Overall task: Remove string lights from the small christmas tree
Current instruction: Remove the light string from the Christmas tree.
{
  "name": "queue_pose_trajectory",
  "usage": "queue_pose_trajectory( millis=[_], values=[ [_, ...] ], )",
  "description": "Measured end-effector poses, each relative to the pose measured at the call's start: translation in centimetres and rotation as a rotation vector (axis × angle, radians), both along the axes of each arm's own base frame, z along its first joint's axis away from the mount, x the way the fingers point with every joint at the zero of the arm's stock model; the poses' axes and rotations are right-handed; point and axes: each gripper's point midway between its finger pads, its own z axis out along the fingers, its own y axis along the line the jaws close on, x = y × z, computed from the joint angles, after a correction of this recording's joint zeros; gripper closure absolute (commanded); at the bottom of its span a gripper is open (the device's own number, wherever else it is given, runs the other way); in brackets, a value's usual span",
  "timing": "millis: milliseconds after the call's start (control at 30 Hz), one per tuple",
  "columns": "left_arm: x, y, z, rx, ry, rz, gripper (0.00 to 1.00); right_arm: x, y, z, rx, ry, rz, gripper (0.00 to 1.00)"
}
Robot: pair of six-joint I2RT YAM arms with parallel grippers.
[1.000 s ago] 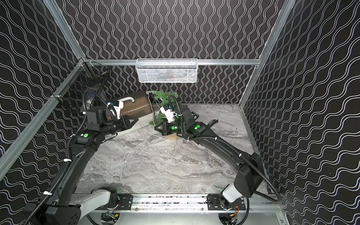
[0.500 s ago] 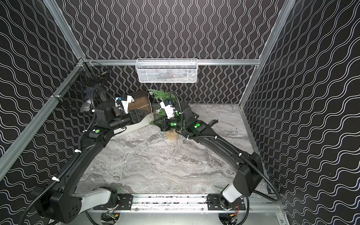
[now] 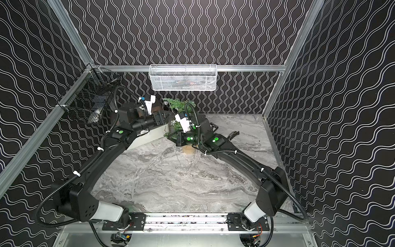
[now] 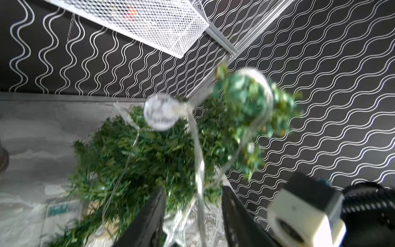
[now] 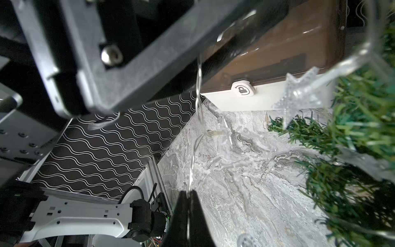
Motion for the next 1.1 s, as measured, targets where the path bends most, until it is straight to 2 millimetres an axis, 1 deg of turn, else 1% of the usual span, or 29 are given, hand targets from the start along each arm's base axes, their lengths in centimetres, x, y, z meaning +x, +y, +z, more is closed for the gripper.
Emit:
queue_pose_trajectory(
  millis=[33,67,167,367,400,500,533,567,700,800,900,1033,1100],
  values=[
    [0.2,0.0,0.6,0.003,-0.015,0.002,0.68,-0.1,-0.1,-0.1,-0.002,-0.001,0.0,1.0],
    [0.3,0.0,1.3,0.007,-0.033,0.003,0.75,-0.2,-0.2,-0.1,-0.003,0.0,0.0,1.0],
    [0.9,0.2,2.6,0.031,-0.069,0.017,1.0,-0.4,-0.4,-0.1,-0.003,-0.001,0.0,1.0],
    [1.7,0.4,3.2,0.071,-0.063,0.036,1.0,-0.4,-0.6,0.1,-0.005,-0.015,-0.008,1.0],
    [1.7,0.4,3.4,0.077,-0.065,0.038,1.0,-0.4,-0.6,0.2,-0.005,-0.02,-0.007,0.95],
    [1.7,0.8,4.5,0.094,-0.084,0.056,1.0,-0.5,-0.8,0.4,-0.004,-0.027,-0.009,0.93],
    [1.7,0.9,4.8,0.103,-0.094,0.064,1.0,-0.5,-0.8,0.4,-0.005,-0.03,-0.011,0.86],
    [1.7,1.1,5.0,0.114,-0.096,0.077,1.0,-0.5,-0.9,0.4,-0.005,-0.031,-0.013,0.74],
    [1.6,1.7,5.7,0.148,-0.106,0.105,1.0,-0.3,-1.1,0.1,-0.016,-0.037,-0.028,0.63],
    [1.3,2.1,5.5,0.176,-0.099,0.122,1.0,-0.2,-1.3,-0.3,-0.024,-0.034,-0.037,0.59],
    [0.7,2.5,5.7,0.198,-0.099,0.134,1.0,-0.3,-1.8,-0.4,-0.033,-0.036,-0.056,0.59],
    [-0.7,3.4,6.8,0.226,-0.131,0.163,1.0,-0.4,-2.9,-0.2,-0.039,-0.045,-0.082,0.59],
    [-0.8,4.0,7.3,0.24,-0.145,0.189,1.0,-0.2,-3.4,-0.1,-0.04,-0.051,-0.096,0.59]
  ],
)
